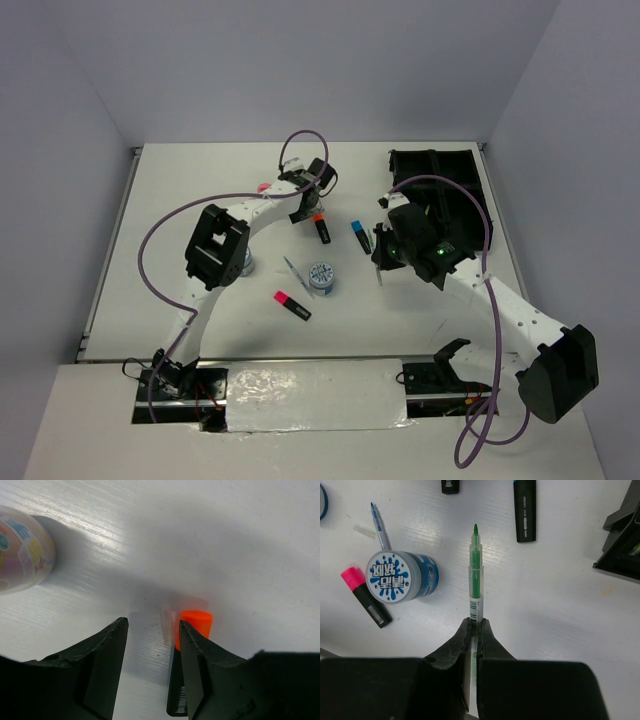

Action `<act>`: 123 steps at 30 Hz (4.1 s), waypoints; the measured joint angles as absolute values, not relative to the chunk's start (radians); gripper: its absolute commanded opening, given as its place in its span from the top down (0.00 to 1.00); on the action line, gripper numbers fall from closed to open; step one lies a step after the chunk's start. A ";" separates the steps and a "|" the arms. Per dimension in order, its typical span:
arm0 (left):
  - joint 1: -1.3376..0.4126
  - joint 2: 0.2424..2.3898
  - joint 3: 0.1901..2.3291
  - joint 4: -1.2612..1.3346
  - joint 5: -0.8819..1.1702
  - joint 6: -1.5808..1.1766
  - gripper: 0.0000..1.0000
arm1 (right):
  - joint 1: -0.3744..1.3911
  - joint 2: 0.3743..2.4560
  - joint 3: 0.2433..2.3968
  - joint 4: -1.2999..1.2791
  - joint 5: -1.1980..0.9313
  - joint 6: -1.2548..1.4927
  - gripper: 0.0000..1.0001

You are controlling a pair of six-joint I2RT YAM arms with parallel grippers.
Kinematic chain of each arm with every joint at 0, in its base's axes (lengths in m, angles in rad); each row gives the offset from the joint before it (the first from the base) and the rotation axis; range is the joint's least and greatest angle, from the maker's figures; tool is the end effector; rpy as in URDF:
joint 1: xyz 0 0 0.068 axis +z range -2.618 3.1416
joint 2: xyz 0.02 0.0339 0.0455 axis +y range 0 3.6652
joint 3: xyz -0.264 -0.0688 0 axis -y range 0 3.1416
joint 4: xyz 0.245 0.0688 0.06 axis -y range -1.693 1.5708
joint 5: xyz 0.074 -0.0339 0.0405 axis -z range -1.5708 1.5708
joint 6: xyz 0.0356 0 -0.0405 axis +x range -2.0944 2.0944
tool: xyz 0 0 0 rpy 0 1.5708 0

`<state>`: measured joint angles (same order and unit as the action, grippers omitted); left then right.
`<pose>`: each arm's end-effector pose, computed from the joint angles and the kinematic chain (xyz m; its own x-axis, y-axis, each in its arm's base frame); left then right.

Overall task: Sort the stationery into containers
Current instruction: Close the pen cap on the pen.

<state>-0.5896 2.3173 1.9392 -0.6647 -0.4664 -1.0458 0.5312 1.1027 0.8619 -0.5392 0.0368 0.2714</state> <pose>0.4265 -0.2661 0.1812 -0.6267 -0.5107 -0.5886 -0.4667 0.8509 -0.2413 0.1999 0.1159 0.2719 -0.7138 -0.1087 -0.6918 -0.3034 0.9383 0.1657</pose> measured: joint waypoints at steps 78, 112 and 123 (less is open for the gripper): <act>-0.605 2.119 1.578 -0.350 -0.307 -0.877 1.00 | 0.531 0.987 0.750 -0.346 -0.193 0.280 1.00; -0.625 0.840 0.617 0.902 0.349 -0.951 1.00 | 1.058 0.814 0.645 0.299 -0.122 0.569 1.00; -0.632 0.835 0.599 0.859 0.350 -0.953 1.00 | 1.059 0.844 0.705 0.270 -0.105 0.530 1.00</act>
<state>-0.6315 0.8352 0.5991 0.8585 0.3496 -0.9527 1.0592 0.8444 0.7048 0.2703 -0.1051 0.5304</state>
